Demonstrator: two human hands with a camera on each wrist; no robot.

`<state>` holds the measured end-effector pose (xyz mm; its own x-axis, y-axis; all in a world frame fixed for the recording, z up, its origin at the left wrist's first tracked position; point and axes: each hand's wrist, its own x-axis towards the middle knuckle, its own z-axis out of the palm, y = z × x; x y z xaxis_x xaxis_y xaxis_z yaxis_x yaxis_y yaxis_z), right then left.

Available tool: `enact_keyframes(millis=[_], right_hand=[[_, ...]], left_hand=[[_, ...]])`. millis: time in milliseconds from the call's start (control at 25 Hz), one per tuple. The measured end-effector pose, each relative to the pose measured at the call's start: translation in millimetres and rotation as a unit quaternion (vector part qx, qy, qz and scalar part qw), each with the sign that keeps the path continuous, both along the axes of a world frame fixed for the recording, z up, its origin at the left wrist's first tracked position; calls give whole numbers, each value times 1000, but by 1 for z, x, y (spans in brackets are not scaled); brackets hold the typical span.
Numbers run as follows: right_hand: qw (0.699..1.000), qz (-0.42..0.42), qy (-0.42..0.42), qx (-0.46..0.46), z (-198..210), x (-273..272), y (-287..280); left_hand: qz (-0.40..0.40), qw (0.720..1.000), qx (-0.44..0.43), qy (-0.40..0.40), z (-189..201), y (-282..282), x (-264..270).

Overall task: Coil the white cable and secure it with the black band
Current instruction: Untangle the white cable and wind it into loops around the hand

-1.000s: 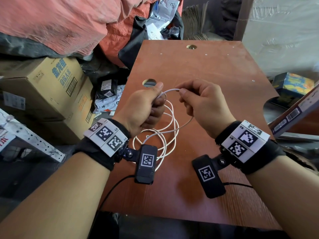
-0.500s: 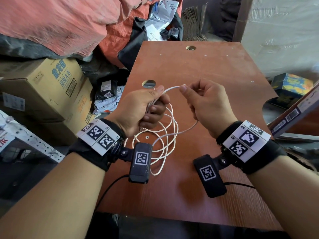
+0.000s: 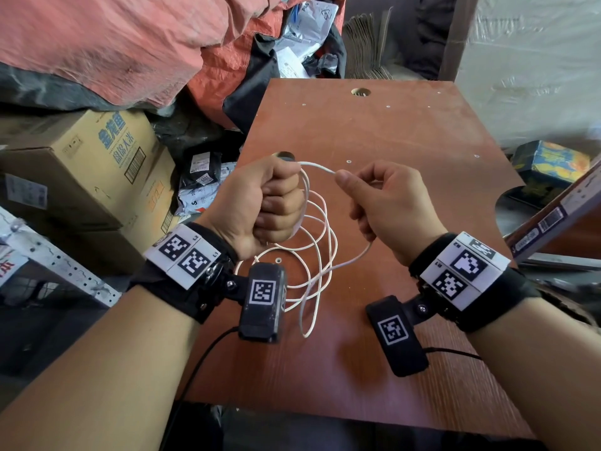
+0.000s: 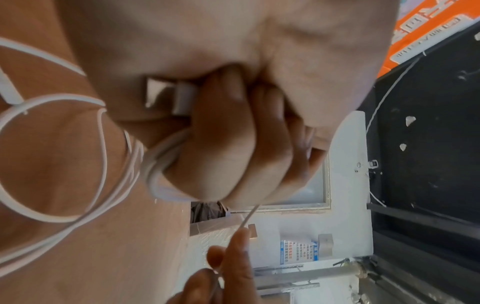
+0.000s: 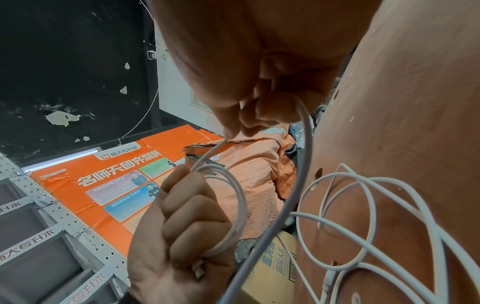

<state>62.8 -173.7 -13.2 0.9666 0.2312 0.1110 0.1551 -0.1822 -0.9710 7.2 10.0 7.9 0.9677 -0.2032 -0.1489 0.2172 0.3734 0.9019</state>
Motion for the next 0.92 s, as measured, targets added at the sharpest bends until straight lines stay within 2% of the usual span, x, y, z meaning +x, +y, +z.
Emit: enact_keyframes(millis=[240, 400, 600, 920], right_hand=[[996, 66, -23, -56, -4, -7, 8], [996, 68, 10, -52, -5, -9, 7], [992, 75, 11, -103, -6, -10, 10], [989, 80, 47, -112, -8, -11, 10]], left_hand=[[-18, 994, -106, -16, 2, 5, 0], [-14, 989, -139, -38, 2, 7, -1], [-22, 987, -149, -49, 1, 4, -1], [-24, 985, -161, -53, -2, 5, 1]])
